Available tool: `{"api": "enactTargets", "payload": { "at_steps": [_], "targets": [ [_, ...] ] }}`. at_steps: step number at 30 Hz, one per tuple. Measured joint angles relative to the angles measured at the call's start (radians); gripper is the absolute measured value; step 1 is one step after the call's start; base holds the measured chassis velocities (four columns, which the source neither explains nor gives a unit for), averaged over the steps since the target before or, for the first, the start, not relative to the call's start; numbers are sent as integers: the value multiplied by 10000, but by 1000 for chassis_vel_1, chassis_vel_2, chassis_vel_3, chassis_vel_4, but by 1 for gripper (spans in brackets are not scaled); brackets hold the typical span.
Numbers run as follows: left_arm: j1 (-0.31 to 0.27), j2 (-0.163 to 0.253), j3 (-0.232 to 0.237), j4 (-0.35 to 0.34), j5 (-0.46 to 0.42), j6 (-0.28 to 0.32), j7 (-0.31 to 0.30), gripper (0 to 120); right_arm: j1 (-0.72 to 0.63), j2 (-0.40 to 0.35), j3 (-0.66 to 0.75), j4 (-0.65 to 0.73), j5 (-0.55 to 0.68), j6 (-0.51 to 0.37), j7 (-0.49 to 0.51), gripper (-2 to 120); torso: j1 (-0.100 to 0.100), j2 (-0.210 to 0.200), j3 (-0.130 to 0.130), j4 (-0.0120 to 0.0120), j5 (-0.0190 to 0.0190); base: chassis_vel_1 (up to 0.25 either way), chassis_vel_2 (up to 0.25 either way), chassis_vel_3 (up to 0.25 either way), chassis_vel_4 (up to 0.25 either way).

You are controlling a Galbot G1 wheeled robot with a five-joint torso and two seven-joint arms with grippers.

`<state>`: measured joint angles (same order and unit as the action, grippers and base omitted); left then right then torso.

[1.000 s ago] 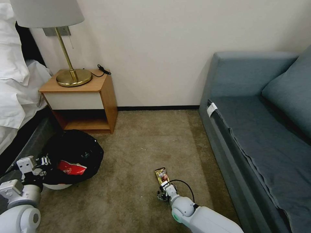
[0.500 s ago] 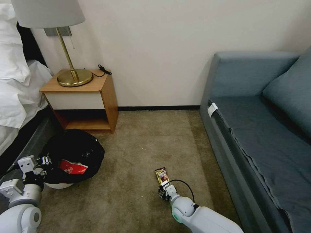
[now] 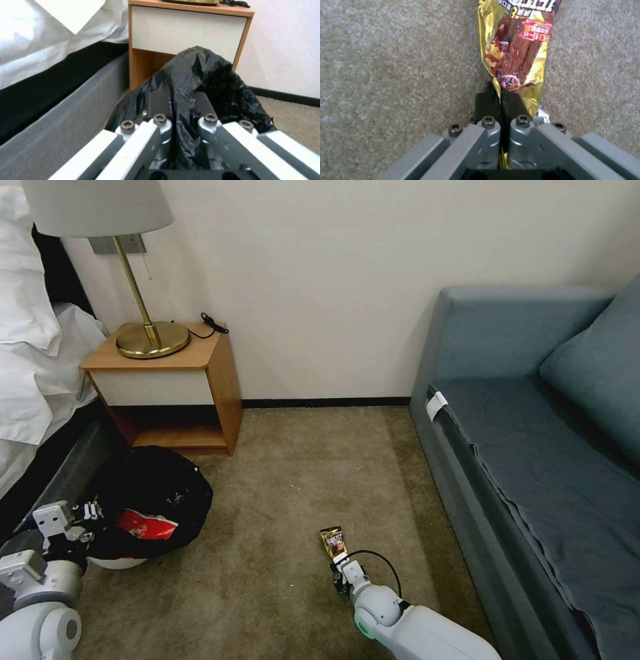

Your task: Pick up the trash bin, then pick up the garbage on the floor and place it into the trash bin.

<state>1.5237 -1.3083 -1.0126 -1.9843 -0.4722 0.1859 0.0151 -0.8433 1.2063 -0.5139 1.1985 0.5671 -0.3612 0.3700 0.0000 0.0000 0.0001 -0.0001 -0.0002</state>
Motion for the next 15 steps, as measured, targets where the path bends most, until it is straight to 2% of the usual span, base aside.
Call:
{"api": "enactTargets", "payload": {
  "at_steps": [8, 15],
  "targets": [
    [41, -39, -1, 0, 5, -56, 26, 4, 84, 78, 377, 180, -43, 91, -61, 0, 0, 0, 0, 0, 1, 0, 0, 0, 0],
    [63, -45, -8, 15, 1, -95, 68, 4, 895, 246, 1016, 687, -292, 360, -322, 0, 0, 0, 0, 1, 2, 0, 0, 0, 0]
  ]
}}
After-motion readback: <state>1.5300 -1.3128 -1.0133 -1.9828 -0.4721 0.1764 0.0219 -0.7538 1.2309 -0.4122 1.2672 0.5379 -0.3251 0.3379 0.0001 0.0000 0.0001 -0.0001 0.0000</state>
